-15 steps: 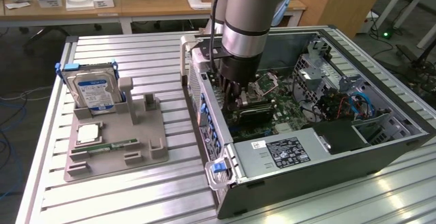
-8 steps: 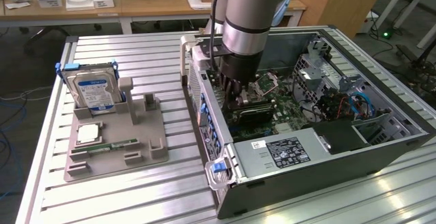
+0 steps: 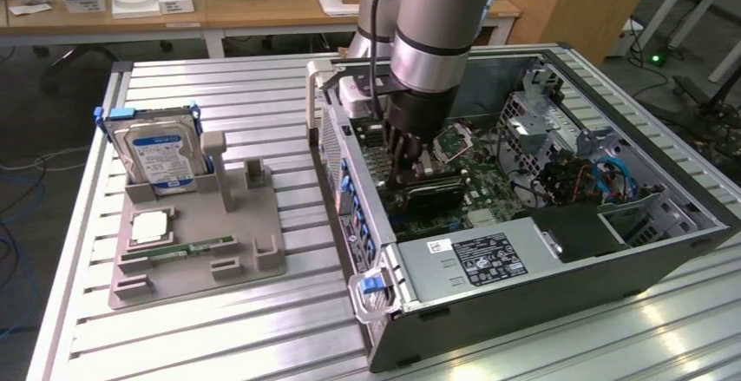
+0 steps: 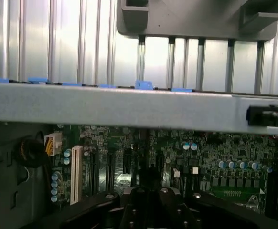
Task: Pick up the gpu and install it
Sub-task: 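Press down on the gpu until it lock into place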
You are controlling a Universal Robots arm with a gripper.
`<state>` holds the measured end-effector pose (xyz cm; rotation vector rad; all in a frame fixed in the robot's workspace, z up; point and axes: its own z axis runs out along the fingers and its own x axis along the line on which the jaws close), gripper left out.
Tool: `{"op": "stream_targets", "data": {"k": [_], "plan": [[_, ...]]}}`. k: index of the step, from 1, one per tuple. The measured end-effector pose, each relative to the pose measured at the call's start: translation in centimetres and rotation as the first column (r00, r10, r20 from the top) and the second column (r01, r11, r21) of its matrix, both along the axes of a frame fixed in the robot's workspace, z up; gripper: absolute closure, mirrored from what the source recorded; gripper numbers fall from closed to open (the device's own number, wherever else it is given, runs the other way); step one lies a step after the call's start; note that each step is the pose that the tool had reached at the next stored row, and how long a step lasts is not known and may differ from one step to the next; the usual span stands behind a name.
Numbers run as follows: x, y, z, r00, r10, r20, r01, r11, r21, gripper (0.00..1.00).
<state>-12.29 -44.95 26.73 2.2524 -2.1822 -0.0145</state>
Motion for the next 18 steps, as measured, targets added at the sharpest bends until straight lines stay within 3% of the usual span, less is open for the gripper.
{"op": "stream_targets", "data": {"k": [10,18], "plan": [[3.4,0.01,-0.02,1.0000,0.000,-0.0002,0.000,1.0000,0.0000,0.90],[3.4,0.01,-0.02,1.0000,0.000,-0.0001,0.000,1.0000,-0.0001,0.90]]}}
